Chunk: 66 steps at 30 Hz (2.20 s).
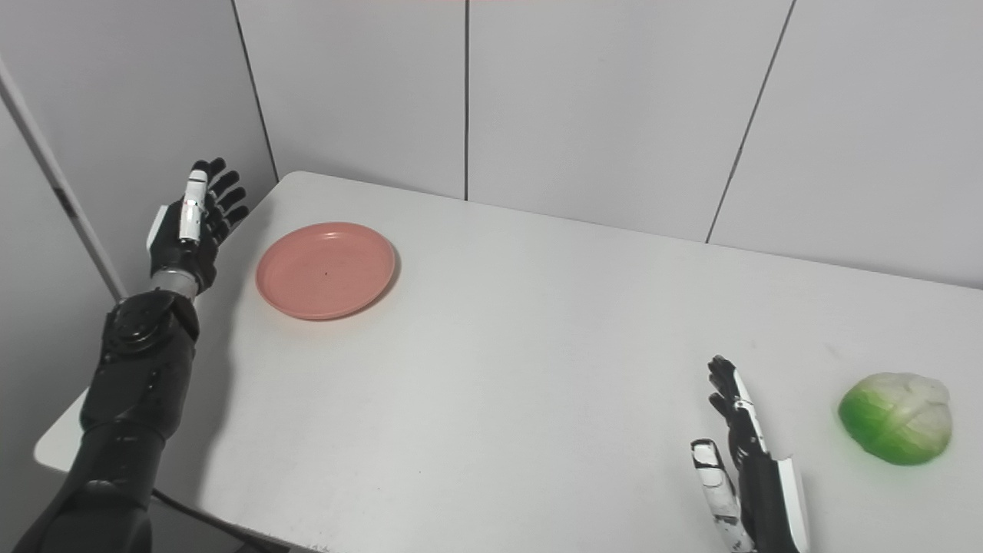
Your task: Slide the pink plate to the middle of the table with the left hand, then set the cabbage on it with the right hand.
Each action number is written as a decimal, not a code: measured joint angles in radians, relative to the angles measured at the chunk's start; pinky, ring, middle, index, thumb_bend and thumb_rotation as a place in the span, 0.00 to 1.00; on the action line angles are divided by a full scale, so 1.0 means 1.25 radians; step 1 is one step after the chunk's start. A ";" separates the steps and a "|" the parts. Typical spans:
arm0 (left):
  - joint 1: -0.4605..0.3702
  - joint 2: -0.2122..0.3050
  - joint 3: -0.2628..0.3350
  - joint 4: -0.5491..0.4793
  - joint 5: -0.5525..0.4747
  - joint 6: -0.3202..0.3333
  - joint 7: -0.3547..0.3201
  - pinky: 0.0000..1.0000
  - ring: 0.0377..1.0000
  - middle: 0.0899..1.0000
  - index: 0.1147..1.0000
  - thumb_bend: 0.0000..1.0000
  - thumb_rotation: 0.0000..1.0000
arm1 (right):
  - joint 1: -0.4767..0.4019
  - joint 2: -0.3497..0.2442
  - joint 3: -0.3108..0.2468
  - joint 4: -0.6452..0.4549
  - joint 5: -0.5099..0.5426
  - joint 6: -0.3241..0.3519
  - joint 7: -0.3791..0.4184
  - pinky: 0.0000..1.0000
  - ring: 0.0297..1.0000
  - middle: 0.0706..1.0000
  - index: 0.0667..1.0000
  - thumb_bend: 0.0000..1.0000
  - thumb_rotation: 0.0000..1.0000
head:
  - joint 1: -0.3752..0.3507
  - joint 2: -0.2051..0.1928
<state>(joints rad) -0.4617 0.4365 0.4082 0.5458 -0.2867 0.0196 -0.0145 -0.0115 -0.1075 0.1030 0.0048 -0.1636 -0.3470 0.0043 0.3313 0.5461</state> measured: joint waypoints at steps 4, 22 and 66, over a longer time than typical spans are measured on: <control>-0.005 0.006 0.001 0.049 -0.002 -0.004 -0.005 0.88 0.89 0.90 0.88 0.41 1.00 | 0.001 0.000 -0.001 -0.001 0.000 0.000 0.000 0.91 0.93 0.92 0.92 0.32 1.00 | -0.002 0.002; -0.022 0.003 -0.026 0.158 -0.001 -0.051 -0.026 0.86 0.88 0.89 0.88 0.40 0.97 | 0.001 0.000 -0.003 -0.008 0.002 0.018 0.006 0.90 0.93 0.92 0.92 0.33 1.00 | -0.007 0.009; -0.003 -0.124 -0.127 0.045 -0.028 -0.016 -0.070 0.94 0.93 0.93 0.92 0.41 1.00 | 0.006 0.004 -0.008 -0.015 -0.023 0.025 0.009 0.89 0.92 0.92 0.92 0.38 1.00 | -0.052 0.043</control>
<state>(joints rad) -0.4658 0.2811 0.2499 0.6021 -0.3221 -0.0006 -0.1018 -0.0043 -0.1030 0.0928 -0.0143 -0.1927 -0.3153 0.0150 0.2669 0.5998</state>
